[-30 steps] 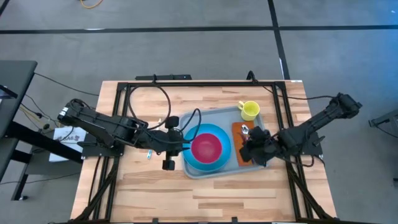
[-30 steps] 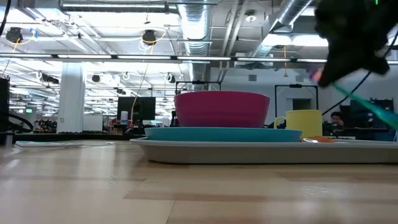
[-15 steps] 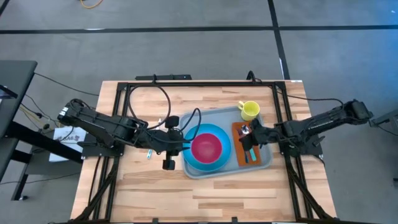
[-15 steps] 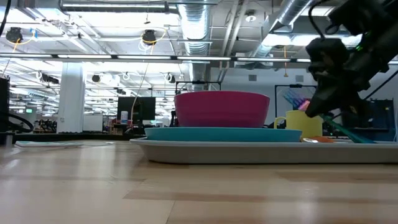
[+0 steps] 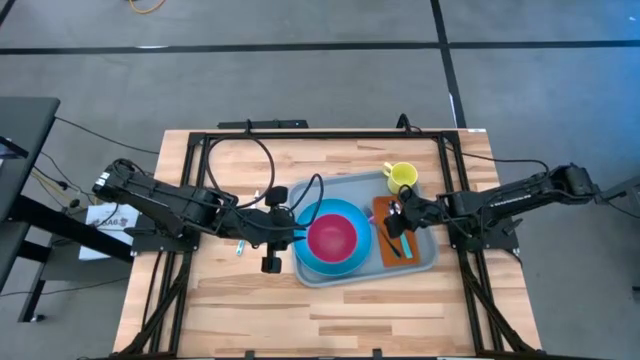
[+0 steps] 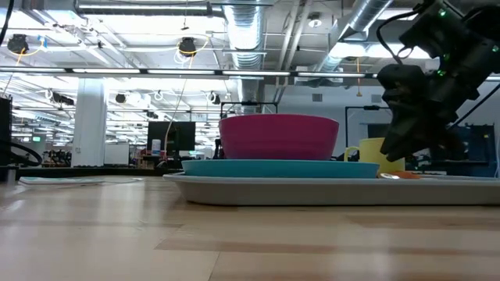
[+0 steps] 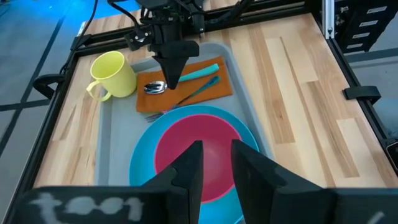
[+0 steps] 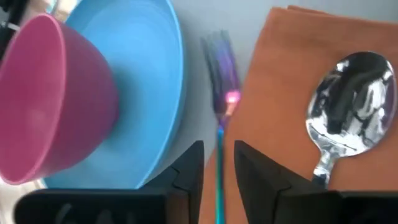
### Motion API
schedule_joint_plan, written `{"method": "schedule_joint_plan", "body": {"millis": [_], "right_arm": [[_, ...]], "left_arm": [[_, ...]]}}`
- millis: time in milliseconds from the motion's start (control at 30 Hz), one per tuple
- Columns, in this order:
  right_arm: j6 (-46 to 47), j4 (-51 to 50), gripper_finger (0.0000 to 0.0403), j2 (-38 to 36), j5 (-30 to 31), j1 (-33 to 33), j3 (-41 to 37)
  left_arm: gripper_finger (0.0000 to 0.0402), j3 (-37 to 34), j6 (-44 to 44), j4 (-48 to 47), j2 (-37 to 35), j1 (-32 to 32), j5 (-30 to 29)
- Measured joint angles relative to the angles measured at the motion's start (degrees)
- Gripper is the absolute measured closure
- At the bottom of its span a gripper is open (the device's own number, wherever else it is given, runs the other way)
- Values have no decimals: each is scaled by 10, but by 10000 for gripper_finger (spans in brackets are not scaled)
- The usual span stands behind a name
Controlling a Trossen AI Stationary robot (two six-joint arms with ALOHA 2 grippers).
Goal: Set up tray
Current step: Put the blue fork on the brown napkin to the left of the green spoon
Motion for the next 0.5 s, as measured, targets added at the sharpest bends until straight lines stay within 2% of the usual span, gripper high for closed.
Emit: {"method": "schedule_joint_plan", "body": {"millis": [300,500], "right_arm": [[6,-20,293,4,0,1,0],[-30,11,289,51,18,17,0]], "left_arm": [[329,0,0,0,0,0,0],[329,0,-1,0,0,0,0]]}}
